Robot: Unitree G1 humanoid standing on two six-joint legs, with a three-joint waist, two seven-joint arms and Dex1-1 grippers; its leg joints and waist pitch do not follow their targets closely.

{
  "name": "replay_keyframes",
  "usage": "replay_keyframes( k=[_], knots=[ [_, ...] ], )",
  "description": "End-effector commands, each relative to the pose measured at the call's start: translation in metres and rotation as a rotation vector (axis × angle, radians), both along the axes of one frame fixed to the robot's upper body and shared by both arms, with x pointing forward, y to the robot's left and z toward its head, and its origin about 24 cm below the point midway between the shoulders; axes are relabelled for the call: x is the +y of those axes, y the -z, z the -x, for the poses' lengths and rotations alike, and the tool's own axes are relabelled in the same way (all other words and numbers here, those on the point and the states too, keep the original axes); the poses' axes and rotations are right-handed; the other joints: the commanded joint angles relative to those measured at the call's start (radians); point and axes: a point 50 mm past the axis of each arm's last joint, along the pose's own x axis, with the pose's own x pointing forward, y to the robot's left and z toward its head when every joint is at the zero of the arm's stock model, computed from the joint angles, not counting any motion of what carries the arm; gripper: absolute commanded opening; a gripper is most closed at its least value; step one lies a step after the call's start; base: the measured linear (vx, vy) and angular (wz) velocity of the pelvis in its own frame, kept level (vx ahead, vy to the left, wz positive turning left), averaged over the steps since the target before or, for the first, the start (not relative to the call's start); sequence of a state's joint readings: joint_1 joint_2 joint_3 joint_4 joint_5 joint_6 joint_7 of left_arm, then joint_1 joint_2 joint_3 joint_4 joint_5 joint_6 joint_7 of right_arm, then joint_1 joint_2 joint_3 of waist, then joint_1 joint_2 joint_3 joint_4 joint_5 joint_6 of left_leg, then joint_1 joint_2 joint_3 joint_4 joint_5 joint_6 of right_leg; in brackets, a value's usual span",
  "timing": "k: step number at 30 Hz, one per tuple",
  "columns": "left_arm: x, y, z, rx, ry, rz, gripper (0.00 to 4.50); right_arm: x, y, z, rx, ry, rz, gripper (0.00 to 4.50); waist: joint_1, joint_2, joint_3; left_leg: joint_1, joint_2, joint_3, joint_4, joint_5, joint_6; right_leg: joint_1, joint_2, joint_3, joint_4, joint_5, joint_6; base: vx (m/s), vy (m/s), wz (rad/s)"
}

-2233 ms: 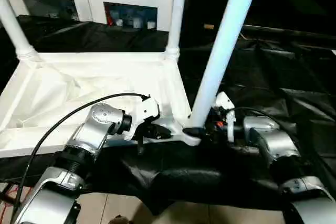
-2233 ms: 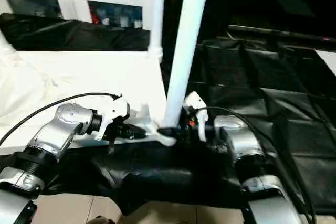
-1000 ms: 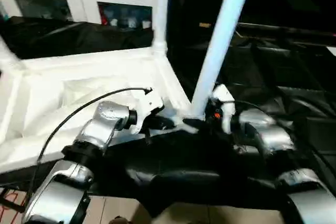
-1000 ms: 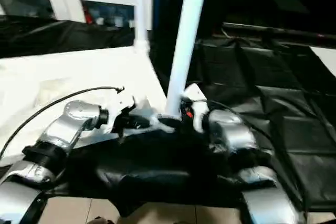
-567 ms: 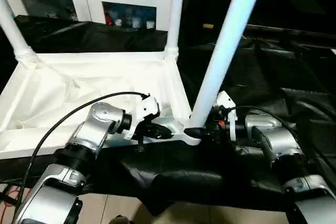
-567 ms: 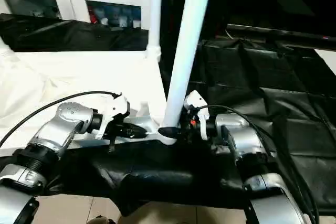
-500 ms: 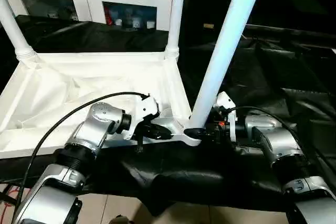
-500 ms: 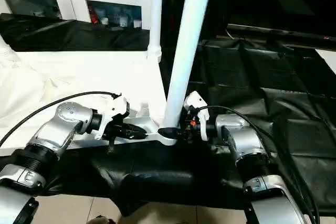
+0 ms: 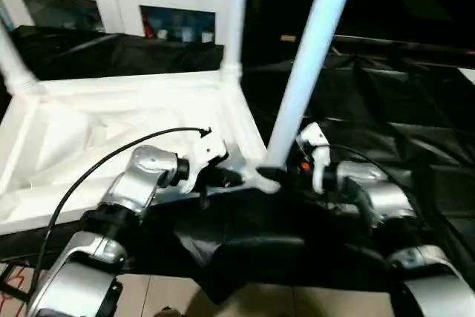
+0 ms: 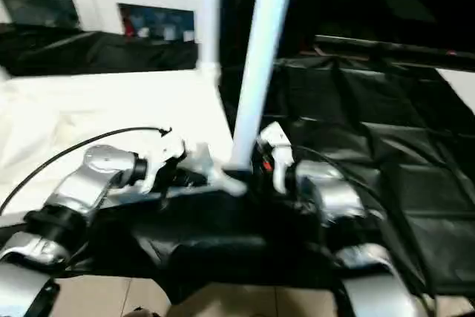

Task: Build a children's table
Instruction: Rotate leg to tighten

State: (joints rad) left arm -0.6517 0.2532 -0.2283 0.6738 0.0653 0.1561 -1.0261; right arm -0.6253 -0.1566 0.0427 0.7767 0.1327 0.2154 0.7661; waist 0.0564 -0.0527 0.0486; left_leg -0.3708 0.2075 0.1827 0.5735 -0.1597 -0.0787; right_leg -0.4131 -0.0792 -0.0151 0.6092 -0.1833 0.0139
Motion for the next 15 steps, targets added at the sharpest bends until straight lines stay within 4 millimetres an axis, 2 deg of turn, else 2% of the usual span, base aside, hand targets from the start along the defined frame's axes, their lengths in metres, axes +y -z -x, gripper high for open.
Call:
replay_keyframes(
  k=[1,3,4,5,6,8,11,13,14,15],
  knots=[
    [-0.036,-0.015,-0.004,-0.055,0.04,0.069,0.0,0.018,0.028,0.008,0.103,0.07,0.111,2.67,-0.006,0.002,-0.048,0.019,0.013,-0.012,-0.074,-0.42,-0.04,0.017,-0.049,0.016,-0.105,-0.535,-0.122,0.0,0.0,0.0],
    [-0.04,-0.014,-0.006,-0.06,0.015,0.068,0.0,0.023,0.029,0.005,0.101,0.123,0.124,2.67,-0.01,0.002,-0.048,0.02,0.011,-0.014,-0.075,-0.435,-0.045,0.016,-0.048,0.013,-0.108,-0.56,-0.111,0.0,0.0,0.0],
    [-0.046,-0.014,-0.008,-0.066,-0.01,0.068,0.0,0.032,0.028,0.003,0.088,0.158,0.129,2.67,-0.014,0.005,-0.048,0.019,0.011,-0.016,-0.076,-0.446,-0.048,0.014,-0.046,0.012,-0.11,-0.559,-0.108,0.0,0.0,0.0],
    [-0.05,-0.014,-0.009,-0.069,-0.026,0.069,0.0,0.04,0.027,0.002,0.073,0.154,0.127,2.67,-0.018,0.004,-0.05,0.018,0.011,-0.017,-0.077,-0.447,-0.048,0.017,-0.046,0.011,-0.109,-0.544,-0.109,0.0,0.0,0.0],
    [-0.05,-0.014,-0.009,-0.069,-0.026,0.069,0.0,0.04,0.027,0.002,0.073,0.154,0.127,2.67,-0.018,0.004,-0.05,0.021,0.011,-0.015,-0.075,-0.454,-0.042,0.013,-0.045,0.012,-0.111,-0.527,-0.113,0.0,0.0,0.0],
    [-0.055,-0.013,-0.007,-0.071,-0.008,0.072,0.0,0.048,0.023,0.001,0.048,0.115,0.095,3.37,-0.018,0.005,-0.052,0.017,0.012,-0.015,-0.076,-0.444,-0.032,0.017,-0.045,0.013,-0.107,-0.481,-0.129,0.0,0.0,0.0],
    [-0.052,-0.013,-0.003,-0.066,0.043,0.069,0.0,0.045,0.018,0.001,0.053,0.058,0.05,3.39,-0.018,0.005,-0.053,0.015,0.013,-0.011,-0.077,-0.434,-0.021,0.02,-0.041,0.015,-0.102,-0.413,-0.152,0.0,0.0,0.0],
    [-0.05,-0.012,-0.002,-0.063,0.053,0.069,0.0,0.043,0.018,0.001,0.05,0.04,0.049,3.67,-0.017,0.004,-0.054,0.012,0.014,-0.009,-0.077,-0.412,-0.013,0.026,-0.041,0.016,-0.098,-0.377,-0.163,0.0,0.0,0.0],
    [-0.047,-0.012,-0.001,-0.06,0.071,0.074,0.0,0.039,0.016,0.002,0.044,-0.005,0.037,3.67,-0.016,0.005,-0.055,0.013,0.014,-0.007,-0.076,-0.402,-0.009,0.026,-0.042,0.017,-0.097,-0.358,-0.172,0.0,0.0,0.0],
    [-0.046,-0.012,0.0,-0.059,0.077,0.076,0.0,0.038,0.016,0.002,0.041,-0.017,0.033,3.81,-0.013,-0.001,-0.056,0.009,0.015,-0.006,-0.075,-0.378,0.0,0.031,-0.043,0.018,-0.092,-0.331,-0.18,0.0,0.0,0.0]
  ],
)
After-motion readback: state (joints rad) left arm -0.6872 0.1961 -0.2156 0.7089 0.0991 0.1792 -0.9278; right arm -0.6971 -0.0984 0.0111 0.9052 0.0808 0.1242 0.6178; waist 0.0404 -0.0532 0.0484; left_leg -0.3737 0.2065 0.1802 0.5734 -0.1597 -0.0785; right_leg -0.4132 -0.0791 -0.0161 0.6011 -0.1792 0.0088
